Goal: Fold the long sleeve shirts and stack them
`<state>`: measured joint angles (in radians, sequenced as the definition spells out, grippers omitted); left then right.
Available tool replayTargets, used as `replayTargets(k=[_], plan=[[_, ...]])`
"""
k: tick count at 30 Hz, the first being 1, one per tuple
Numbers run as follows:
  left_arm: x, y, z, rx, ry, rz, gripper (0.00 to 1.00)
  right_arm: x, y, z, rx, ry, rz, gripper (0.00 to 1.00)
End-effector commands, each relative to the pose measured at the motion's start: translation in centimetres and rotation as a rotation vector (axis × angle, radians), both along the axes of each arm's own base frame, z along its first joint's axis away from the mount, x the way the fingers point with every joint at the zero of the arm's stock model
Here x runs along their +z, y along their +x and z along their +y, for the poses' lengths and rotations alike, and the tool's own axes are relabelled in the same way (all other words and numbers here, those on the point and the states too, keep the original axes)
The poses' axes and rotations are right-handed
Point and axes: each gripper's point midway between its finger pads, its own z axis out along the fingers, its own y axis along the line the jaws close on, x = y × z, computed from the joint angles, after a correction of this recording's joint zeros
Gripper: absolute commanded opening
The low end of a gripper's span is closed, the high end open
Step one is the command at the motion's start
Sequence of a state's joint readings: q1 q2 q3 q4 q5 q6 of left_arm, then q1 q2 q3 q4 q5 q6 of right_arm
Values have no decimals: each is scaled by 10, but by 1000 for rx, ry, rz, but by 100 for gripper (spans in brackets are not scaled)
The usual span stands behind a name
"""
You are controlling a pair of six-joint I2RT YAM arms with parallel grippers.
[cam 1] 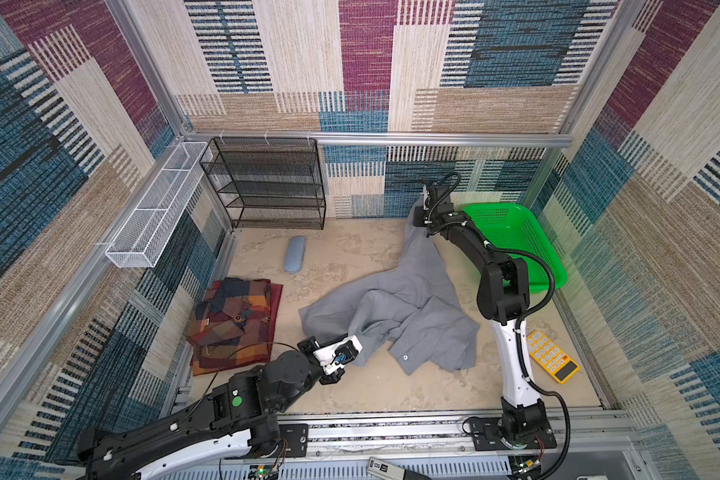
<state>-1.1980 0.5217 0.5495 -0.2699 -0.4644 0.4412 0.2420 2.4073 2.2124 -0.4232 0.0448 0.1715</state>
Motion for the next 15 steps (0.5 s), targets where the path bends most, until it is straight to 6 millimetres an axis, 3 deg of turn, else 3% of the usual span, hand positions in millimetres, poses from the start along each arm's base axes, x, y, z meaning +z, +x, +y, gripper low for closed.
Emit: replayTargets(k=[1, 2, 5, 7, 12, 15], plan=[[12, 2, 1, 18, -62, -12, 31, 17, 10, -5, -21, 14, -50, 0], [13, 2, 3, 25, -70, -1, 42, 17, 13, -6, -24, 8, -48, 0], [13, -4, 4, 8, -79, 52, 44, 19, 18, -8, -26, -7, -32, 2], [11, -8, 5, -2, -75, 95, 62, 27, 16, -8, -27, -5, -35, 16], [38, 4, 29, 144, -207, 98, 66, 59, -17, 2, 36, 68, -58, 46], [46, 10, 34, 207, -293, 102, 68, 58, -47, 12, 65, 109, -27, 54]])
